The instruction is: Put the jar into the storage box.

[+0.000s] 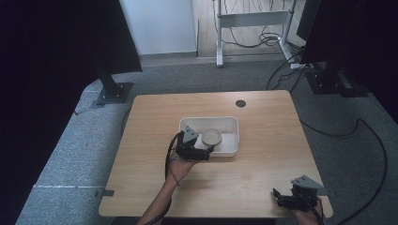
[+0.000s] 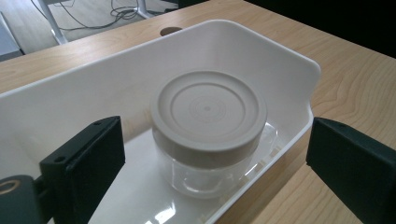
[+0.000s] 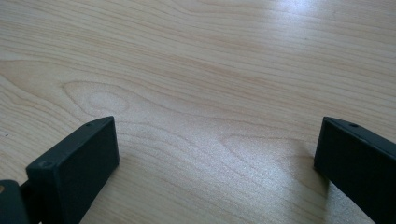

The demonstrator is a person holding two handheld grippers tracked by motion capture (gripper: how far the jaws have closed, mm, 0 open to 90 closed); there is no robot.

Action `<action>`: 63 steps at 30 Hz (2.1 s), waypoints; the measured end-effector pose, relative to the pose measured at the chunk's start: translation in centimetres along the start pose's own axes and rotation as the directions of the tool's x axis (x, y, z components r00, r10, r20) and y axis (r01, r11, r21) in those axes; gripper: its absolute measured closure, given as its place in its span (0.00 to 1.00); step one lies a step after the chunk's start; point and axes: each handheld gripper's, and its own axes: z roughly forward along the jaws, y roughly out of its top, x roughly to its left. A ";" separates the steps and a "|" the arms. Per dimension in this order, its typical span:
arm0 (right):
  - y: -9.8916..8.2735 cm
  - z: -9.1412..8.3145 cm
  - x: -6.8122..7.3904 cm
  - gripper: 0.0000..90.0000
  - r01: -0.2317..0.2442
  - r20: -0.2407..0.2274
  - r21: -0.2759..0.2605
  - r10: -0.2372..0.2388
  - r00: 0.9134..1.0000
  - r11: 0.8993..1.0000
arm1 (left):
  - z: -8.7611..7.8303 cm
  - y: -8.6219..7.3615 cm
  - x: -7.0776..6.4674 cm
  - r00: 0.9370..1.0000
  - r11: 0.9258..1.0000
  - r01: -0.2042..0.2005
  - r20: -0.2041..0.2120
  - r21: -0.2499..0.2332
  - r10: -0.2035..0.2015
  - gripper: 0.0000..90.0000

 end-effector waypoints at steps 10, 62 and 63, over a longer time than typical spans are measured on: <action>0.0 0.0 0.0 0.00 -0.001 0.001 0.000 0.001 1.000 1.000 | -1.8 -0.5 0.6 1.000 1.000 0.014 0.008 -0.020 -0.014 0.05; 0.0 0.0 0.1 0.00 -0.007 0.008 -0.001 0.007 1.000 1.000 | -8.7 -7.8 3.9 0.996 0.999 0.040 -0.077 -0.017 -0.041 0.05; 0.0 0.0 0.1 0.00 -0.007 0.008 -0.001 0.007 1.000 1.000 | -8.8 -8.1 4.0 0.996 0.999 0.045 -0.082 -0.013 -0.046 0.05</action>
